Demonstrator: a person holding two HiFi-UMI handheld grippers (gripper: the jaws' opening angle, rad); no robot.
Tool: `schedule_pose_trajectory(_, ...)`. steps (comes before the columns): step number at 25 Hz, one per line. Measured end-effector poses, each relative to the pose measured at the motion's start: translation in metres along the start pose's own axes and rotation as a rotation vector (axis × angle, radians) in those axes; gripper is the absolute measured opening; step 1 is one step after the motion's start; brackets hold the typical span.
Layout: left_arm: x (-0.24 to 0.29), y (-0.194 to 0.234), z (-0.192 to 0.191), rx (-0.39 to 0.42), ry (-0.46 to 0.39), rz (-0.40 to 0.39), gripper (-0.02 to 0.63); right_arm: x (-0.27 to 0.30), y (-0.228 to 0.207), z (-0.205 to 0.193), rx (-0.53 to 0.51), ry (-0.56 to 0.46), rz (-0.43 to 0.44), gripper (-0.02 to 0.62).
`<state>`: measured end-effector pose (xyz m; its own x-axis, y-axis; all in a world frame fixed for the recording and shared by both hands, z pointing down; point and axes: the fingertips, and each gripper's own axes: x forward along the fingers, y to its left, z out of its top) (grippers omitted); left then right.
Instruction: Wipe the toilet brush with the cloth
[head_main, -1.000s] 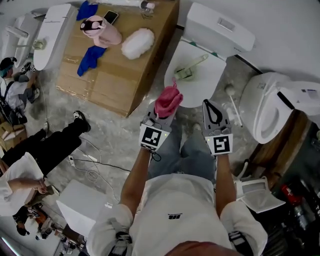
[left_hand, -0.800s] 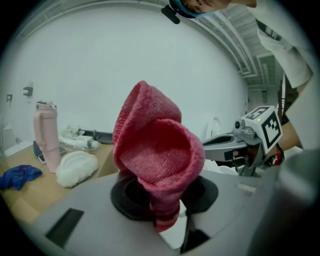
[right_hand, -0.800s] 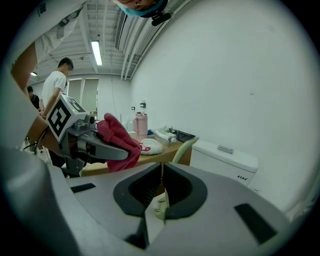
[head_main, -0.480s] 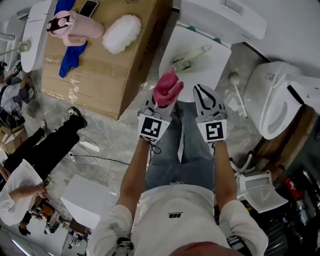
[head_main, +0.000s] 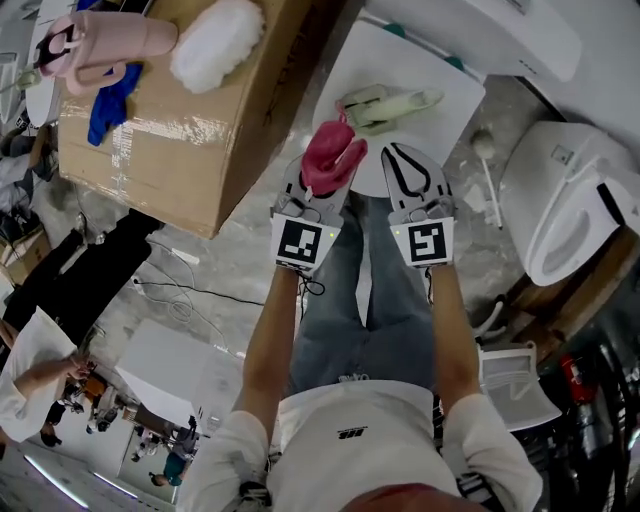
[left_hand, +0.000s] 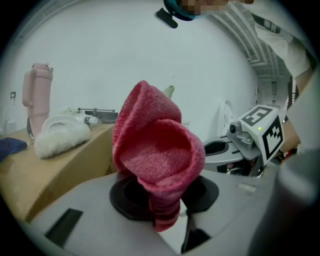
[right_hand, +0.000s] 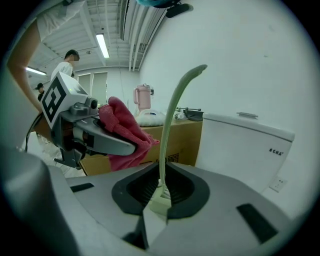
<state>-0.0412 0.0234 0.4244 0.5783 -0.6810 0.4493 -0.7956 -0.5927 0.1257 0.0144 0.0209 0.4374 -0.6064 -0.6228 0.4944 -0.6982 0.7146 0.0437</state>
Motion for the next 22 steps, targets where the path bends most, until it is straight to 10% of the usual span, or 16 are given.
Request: schedule_pose_trajectory(22, 0.067, 0.011, -0.046, -0.021, 0.0, 0.012, 0.166, 0.076, -0.002, -0.07, -0.063, 0.086, 0.099, 0.09)
